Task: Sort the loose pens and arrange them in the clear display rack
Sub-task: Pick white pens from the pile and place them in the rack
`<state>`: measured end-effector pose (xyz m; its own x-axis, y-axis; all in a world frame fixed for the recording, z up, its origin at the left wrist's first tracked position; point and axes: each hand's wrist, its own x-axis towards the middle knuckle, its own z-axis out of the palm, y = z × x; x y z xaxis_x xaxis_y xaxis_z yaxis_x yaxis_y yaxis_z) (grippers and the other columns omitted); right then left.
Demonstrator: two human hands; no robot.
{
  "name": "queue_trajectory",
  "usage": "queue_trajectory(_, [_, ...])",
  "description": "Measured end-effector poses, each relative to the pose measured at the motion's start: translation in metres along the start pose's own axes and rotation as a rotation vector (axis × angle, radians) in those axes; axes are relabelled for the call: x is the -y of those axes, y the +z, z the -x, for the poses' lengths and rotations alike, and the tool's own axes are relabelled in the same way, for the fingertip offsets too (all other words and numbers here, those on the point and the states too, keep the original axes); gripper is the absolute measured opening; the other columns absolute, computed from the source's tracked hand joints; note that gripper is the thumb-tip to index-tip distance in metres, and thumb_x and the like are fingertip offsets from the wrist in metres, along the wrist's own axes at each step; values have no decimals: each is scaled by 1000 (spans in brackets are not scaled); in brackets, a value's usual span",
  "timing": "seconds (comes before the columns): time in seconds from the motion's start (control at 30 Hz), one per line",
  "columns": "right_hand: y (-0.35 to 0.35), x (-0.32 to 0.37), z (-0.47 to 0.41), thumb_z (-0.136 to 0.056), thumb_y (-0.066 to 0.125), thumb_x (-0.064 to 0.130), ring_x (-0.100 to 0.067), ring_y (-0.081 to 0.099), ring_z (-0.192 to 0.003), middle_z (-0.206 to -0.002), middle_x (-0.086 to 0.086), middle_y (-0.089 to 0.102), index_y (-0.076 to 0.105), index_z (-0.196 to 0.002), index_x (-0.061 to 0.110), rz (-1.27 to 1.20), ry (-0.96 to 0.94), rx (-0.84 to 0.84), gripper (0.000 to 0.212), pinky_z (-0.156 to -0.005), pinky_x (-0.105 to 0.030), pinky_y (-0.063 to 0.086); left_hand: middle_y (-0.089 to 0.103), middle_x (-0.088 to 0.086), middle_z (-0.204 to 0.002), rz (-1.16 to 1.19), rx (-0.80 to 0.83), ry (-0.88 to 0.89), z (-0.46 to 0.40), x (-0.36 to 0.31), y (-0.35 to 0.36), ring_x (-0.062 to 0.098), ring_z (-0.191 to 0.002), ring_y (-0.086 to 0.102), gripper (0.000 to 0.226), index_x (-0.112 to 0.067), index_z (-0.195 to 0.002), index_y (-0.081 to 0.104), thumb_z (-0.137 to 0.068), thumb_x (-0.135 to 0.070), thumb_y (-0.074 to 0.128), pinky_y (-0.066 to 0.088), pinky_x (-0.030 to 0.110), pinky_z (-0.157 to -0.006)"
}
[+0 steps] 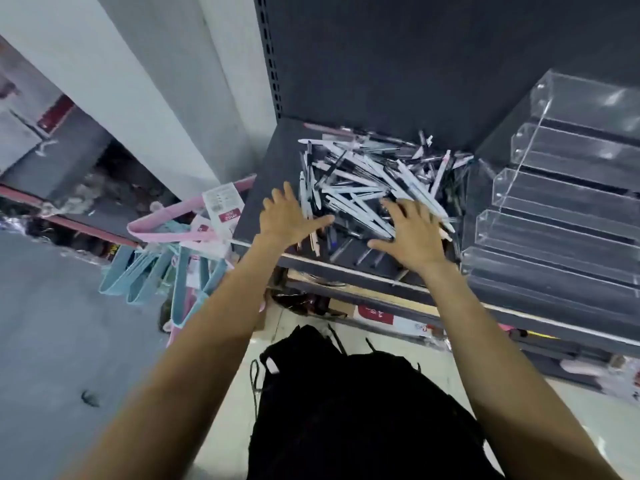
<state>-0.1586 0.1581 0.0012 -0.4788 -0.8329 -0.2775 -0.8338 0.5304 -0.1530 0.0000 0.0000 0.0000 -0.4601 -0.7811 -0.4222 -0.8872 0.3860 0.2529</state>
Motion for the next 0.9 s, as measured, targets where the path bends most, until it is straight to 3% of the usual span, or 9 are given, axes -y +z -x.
queue_trajectory(0.17, [0, 19, -10, -80, 64, 54, -32, 26, -132, -146, -3, 37, 30, -145, 29, 63, 1, -1, 78, -108, -47, 22, 18, 22, -147, 100, 25, 77, -11, -18, 12, 39, -136, 23, 114, -12, -151, 5, -72, -66, 67, 38, 48, -101])
queue_trajectory(0.37, [-2, 27, -15, -87, 61, 40, -27, 32, -127, -138, -3, 43, 39, -142, 24, 67, -52, -44, 61, -106, -39, 24, 41, 14, -135, 312, -62, 140, -20, 10, 16, 33, -122, 45, 77, -17, -141, 34, -80, -43, 72, 42, 43, -96])
queue_trajectory(0.5, [1, 55, -19, -85, 62, 46, -24, 35, -123, -132, -2, 44, 46, -134, 21, 36, -218, -75, 57, -103, -37, 27, 52, 8, -125, 472, -69, 177, -19, 24, 16, 21, -100, 60, 64, -17, -134, 47, -79, -29, 76, 44, 30, -91])
queue_trajectory(0.6, [9, 72, -25, -83, 64, 48, -22, 41, -120, -129, -3, 45, 45, -133, 19, 67, -251, -22, 61, -101, -36, 33, 56, 5, -123, 501, -84, 217, -16, 29, 15, 12, -85, 59, 64, -18, -133, 48, -77, -24, 78, 48, 30, -91])
queue_trajectory(0.67, [10, 73, -29, -84, 66, 41, -24, 48, -116, -125, -6, 50, 47, -127, 16, 40, -198, -53, 53, -98, -36, 38, 55, 2, -125, 442, -67, 258, -14, 33, 11, 10, -86, 60, 66, -21, -135, 46, -77, -27, 78, 48, 30, -91])
queue_trajectory(0.8, [5, 75, -29, -87, 65, 19, -28, 58, -102, -112, -11, 59, 46, -119, 7, 66, -106, -73, 39, -88, -35, 45, 51, 2, -133, 139, -1, 285, -13, 36, 1, 23, -115, 55, 78, -27, -141, 36, -76, -44, 74, 46, 40, -95])
queue_trajectory(0.9, [3, 76, -30, -89, 64, 22, -29, 58, -105, -113, -13, 60, 47, -121, 4, 103, -112, -38, 40, -90, -35, 45, 55, 8, -129, 95, 26, 274, -18, 31, -1, 29, -117, 54, 80, -22, -144, 31, -78, -37, 75, 43, 42, -98])
